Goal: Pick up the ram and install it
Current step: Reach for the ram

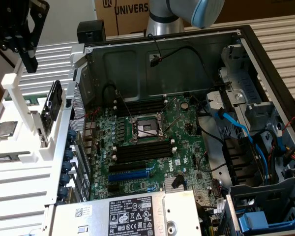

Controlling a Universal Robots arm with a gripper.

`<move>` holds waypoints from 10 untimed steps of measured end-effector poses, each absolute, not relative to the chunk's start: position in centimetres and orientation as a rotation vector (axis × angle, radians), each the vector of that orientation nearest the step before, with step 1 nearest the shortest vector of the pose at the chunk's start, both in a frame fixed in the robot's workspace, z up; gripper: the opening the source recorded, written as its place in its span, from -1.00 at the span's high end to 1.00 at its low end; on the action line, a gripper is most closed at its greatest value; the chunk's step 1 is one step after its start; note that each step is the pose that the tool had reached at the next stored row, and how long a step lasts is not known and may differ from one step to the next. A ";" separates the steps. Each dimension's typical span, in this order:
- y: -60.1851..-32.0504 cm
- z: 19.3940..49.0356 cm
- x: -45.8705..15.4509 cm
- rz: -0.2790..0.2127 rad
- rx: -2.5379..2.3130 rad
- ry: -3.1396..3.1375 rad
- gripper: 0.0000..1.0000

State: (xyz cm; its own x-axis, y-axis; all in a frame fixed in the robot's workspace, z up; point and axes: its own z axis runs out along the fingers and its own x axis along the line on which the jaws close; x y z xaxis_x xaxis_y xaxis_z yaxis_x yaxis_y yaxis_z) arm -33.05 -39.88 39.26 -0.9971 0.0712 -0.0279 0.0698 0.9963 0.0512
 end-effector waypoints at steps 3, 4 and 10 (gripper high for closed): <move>-39.9 39.3 -34.4 0.078 0.110 3.109 0.80; -39.9 39.3 -34.9 0.078 0.110 3.109 0.80; -39.9 39.2 -37.6 0.078 0.109 3.109 0.80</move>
